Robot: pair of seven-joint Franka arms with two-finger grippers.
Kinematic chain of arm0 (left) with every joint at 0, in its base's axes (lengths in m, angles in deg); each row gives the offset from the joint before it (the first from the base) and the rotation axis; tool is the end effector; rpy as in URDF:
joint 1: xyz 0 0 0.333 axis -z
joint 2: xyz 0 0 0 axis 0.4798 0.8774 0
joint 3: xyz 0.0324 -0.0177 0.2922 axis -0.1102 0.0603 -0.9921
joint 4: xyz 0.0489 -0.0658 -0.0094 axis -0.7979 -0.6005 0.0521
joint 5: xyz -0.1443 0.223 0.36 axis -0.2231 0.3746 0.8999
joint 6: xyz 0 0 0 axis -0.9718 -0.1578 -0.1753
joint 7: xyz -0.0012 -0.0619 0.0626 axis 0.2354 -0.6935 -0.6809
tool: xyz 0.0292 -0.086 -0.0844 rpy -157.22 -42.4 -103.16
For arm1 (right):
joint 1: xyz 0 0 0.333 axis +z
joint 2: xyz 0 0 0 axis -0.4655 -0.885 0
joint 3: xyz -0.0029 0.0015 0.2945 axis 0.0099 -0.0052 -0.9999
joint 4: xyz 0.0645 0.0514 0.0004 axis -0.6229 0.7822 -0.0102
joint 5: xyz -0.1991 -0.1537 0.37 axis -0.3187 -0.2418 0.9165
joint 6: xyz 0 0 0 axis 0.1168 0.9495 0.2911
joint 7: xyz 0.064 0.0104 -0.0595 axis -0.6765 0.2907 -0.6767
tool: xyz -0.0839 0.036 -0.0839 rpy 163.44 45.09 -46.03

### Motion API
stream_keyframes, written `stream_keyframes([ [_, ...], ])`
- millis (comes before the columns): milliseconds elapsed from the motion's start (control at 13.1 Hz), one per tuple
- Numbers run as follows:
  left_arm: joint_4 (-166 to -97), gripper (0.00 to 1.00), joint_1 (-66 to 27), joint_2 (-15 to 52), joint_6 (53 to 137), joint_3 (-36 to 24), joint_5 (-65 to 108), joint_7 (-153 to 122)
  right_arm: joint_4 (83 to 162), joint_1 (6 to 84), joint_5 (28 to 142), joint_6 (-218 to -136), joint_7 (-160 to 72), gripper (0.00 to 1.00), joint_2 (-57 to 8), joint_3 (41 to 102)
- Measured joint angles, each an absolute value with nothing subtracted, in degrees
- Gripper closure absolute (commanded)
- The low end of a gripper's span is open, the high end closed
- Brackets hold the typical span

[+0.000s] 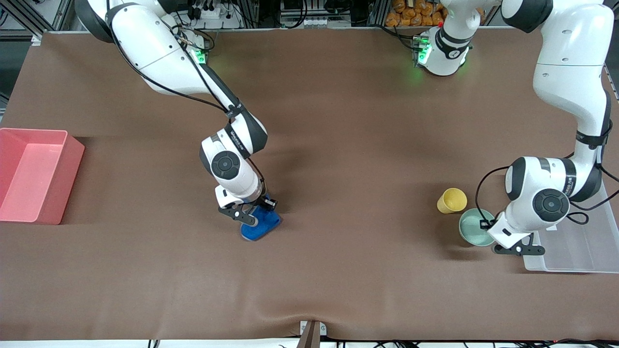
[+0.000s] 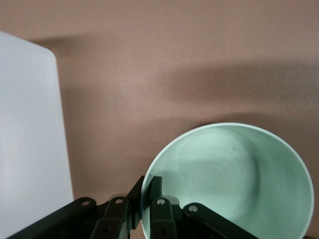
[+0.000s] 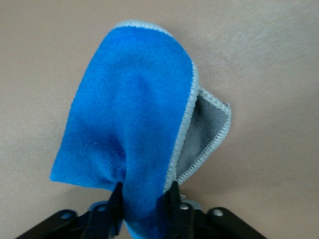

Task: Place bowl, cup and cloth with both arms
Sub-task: 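Carry the cloth into the pink bin while the left gripper places the bowl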

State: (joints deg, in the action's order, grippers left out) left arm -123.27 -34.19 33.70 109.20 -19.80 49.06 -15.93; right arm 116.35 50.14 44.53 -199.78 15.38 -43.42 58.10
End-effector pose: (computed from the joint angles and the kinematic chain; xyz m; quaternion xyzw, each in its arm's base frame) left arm 0.7257 0.0255 0.1468 -0.9951 0.0312 -0.0042 0.0932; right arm 0.6242 0.3600 0.1196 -0.9783 0.2043 -0.0002 0.0358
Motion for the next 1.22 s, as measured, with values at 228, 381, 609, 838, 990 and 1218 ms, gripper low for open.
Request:
stream_keyframes([
  [228,-121.97,1.00,-34.83,32.46,109.55,-19.89,49.42,-15.78,108.46,49.94,44.53,-184.39,15.44,1.00,-42.82,58.17],
  [381,-121.68,1.00,-34.90,29.82,109.28,-19.86,49.43,-14.71,104.24,49.07,44.53,-175.74,13.45,1.00,-40.96,58.24],
  [609,-121.54,1.00,-35.37,24.54,107.01,-19.83,49.43,-10.09,103.35,43.87,44.52,-166.88,1.59,1.00,-35.36,58.41],
  [838,-121.63,1.00,-39.46,21.23,105.40,-19.89,48.27,1.15,104.73,36.63,44.49,-160.42,-15.10,1.00,-28.76,58.68],
  [990,-121.83,1.00,-44.22,21.23,105.36,-19.89,47.40,9.60,109.03,30.44,44.48,-158.93,-25.66,1.00,-23.30,58.75],
  [1218,-122.81,1.00,-50.02,22.01,105.38,-19.88,44.84,20.09,116.19,19.52,44.36,-158.97,-43.69,1.00,-16.58,58.91],
])
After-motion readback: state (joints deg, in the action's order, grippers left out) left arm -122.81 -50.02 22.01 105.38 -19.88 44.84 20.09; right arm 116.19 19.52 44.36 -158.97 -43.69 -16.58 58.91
